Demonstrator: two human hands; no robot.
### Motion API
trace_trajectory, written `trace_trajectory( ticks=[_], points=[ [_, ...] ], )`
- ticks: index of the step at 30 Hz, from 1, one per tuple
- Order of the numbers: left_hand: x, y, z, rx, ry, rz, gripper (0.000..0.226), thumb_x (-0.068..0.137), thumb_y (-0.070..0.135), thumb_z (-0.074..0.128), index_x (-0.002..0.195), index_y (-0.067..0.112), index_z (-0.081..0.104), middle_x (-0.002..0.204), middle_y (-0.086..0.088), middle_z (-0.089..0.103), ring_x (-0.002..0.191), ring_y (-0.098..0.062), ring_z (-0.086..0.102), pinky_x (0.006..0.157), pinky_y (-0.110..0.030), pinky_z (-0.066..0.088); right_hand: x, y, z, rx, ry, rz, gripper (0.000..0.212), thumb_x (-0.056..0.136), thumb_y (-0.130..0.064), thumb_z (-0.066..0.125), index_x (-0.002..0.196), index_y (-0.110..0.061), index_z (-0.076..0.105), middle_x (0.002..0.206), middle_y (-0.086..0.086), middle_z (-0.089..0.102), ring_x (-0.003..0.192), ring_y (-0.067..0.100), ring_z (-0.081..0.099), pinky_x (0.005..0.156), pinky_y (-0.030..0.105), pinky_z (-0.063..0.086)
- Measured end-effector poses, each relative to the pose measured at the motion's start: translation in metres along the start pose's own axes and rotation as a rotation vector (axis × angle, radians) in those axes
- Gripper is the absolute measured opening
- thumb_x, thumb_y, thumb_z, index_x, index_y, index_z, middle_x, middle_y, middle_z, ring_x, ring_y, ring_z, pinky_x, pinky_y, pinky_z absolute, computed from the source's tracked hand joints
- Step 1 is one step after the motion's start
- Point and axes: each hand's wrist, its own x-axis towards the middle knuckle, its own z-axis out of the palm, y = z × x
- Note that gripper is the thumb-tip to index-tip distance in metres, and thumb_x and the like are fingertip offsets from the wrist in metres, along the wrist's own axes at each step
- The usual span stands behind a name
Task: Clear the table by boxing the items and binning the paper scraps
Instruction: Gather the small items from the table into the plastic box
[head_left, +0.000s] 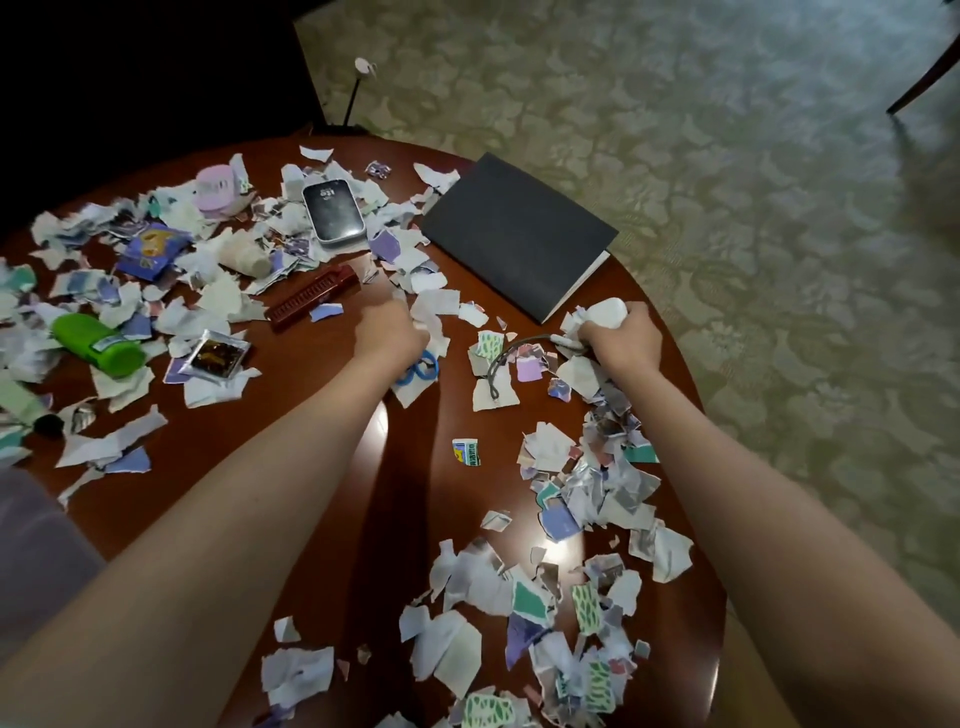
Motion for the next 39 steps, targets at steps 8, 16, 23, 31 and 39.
trace_trajectory(
  ticks=[8, 16, 23, 31, 39],
  points=[
    [-0.026, -0.008, -0.013, -0.081, -0.067, -0.08, 0.061, 0.09, 0.019, 0.057, 0.139, 0.001, 0.026, 0.136, -0.018, 0.04, 0.125, -0.035, 0.045, 0.097, -0.037, 0.041, -0.021, -0.035, -0.024, 0.337, -0.072, -0.106, 0.053, 0.077, -0.017, 0.07, 0.126, -0.011, 0.051, 0.116, 0.005, 0.055, 0.096, 0.018, 0.053, 0.062, 0.02, 0.042],
    [-0.065, -0.026, -0.053, -0.335, -0.047, -0.075, 0.054, 0.095, 0.012, 0.045, 0.138, -0.006, 0.018, 0.132, -0.024, 0.046, 0.114, -0.036, 0.052, 0.08, -0.038, 0.043, -0.064, -0.084, -0.035, 0.416, -0.16, -0.267, 0.047, 0.075, -0.016, 0.071, 0.119, -0.012, 0.055, 0.107, 0.004, 0.054, 0.091, 0.02, 0.053, 0.057, 0.021, 0.04],
    [-0.113, -0.049, -0.107, -0.5, 0.015, 0.05, 0.021, 0.095, 0.014, 0.041, 0.077, 0.005, 0.049, 0.067, -0.013, 0.049, 0.049, -0.019, 0.039, 0.047, -0.027, 0.033, -0.116, -0.132, -0.028, 0.44, -0.245, -0.363, 0.041, 0.078, -0.016, 0.069, 0.116, -0.016, 0.052, 0.099, 0.006, 0.054, 0.069, 0.014, 0.048, 0.045, 0.018, 0.035],
    [-0.164, -0.119, -0.156, -0.645, 0.095, 0.112, 0.026, 0.094, 0.017, 0.045, 0.068, 0.014, 0.04, 0.063, -0.002, 0.038, 0.05, -0.014, 0.034, 0.045, -0.021, 0.031, -0.193, -0.186, 0.014, 0.461, -0.483, -0.394, 0.041, 0.078, -0.014, 0.068, 0.115, -0.011, 0.049, 0.091, 0.009, 0.054, 0.054, 0.012, 0.046, 0.039, 0.019, 0.035],
    [-0.22, -0.205, -0.198, -0.92, 0.083, 0.215, 0.008, 0.093, 0.019, 0.054, 0.1, 0.021, 0.055, 0.068, 0.001, 0.049, 0.039, -0.006, 0.028, 0.037, -0.017, 0.025, -0.304, -0.248, 0.09, 0.479, -0.75, -0.484, 0.013, 0.085, -0.014, 0.061, 0.084, -0.017, 0.049, 0.073, 0.004, 0.047, 0.053, 0.013, 0.043, 0.044, 0.02, 0.039]
  ],
)
